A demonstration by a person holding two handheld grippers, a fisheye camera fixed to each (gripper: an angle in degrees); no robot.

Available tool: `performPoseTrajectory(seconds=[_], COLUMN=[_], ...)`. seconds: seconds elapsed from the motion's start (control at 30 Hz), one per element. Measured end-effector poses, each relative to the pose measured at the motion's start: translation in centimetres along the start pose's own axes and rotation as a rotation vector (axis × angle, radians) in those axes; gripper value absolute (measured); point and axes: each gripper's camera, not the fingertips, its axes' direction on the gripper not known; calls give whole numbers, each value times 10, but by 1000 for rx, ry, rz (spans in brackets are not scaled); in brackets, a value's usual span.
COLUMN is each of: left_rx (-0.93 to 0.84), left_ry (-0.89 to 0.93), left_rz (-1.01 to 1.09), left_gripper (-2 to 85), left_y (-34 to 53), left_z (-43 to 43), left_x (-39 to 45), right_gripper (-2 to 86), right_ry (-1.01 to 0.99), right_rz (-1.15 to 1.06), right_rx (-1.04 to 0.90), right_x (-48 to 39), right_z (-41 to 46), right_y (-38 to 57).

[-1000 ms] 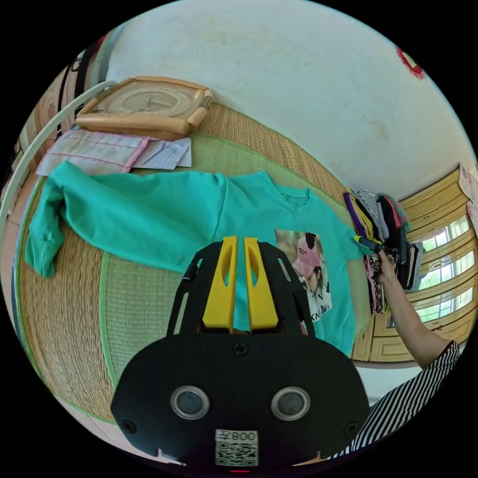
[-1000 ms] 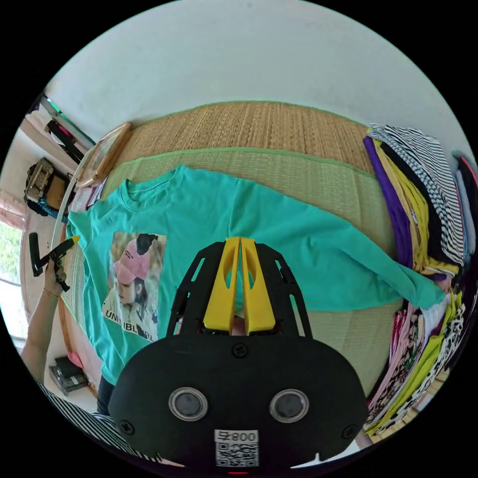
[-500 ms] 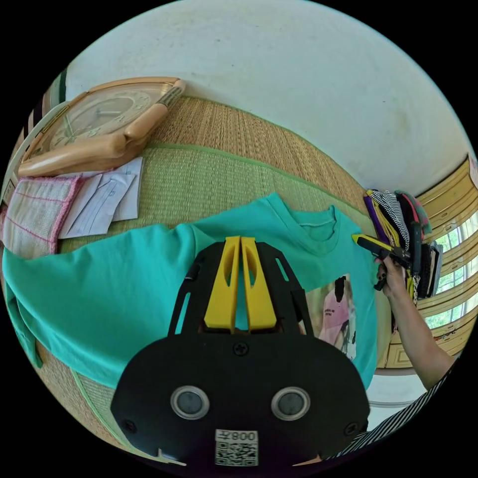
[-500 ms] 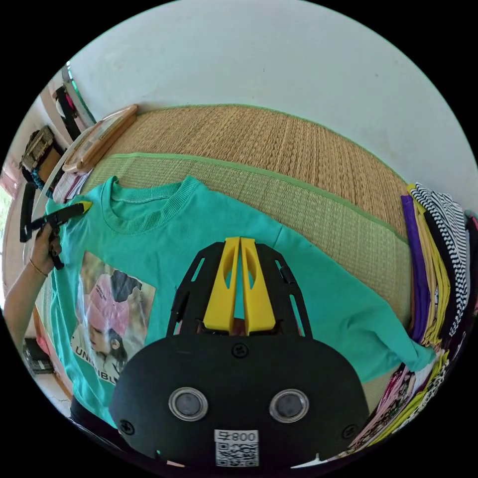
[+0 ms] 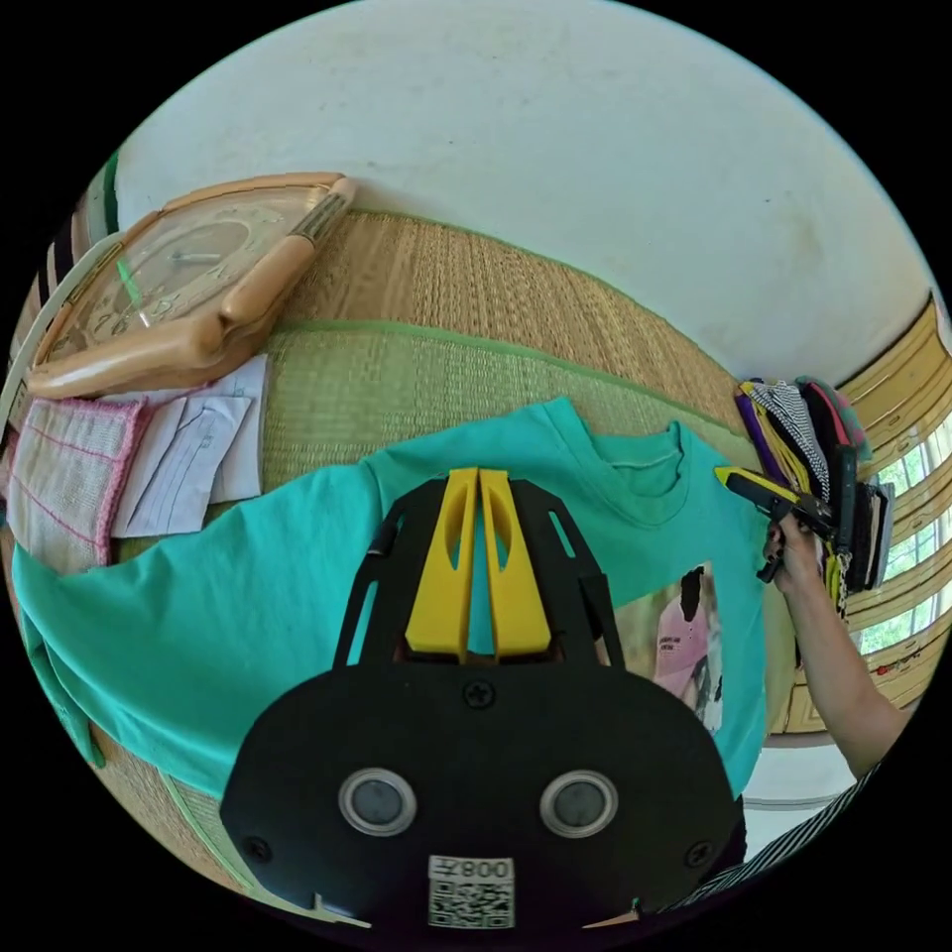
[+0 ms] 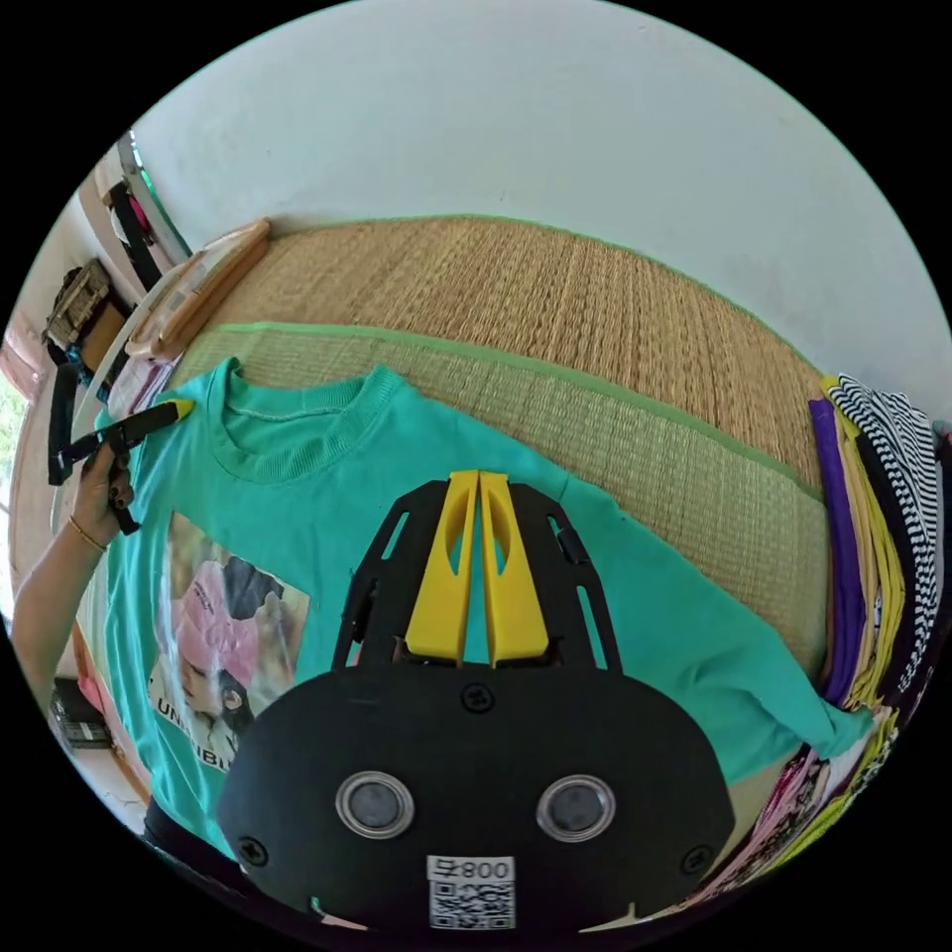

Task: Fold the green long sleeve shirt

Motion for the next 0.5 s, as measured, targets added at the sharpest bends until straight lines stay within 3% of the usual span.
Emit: performPoseTrajectory(seconds=[0.23, 0.37, 0.5], left_rx=[41, 29, -36], left_ry=[134, 245, 273], left_rz=[-57, -42, -148], left_gripper=[7, 22, 45], left_y=[64, 169, 315], left_z=[-29, -77, -133], left_x=[-2, -9, -31], right_gripper=[-1, -1, -2], right_ry=[-81, -145, -250], right_rz=[113, 97, 144], right_rx=[43, 90, 66], right_x=[40, 60, 93], right_z=[-17, -52, -97], right_y=[30, 96, 221])
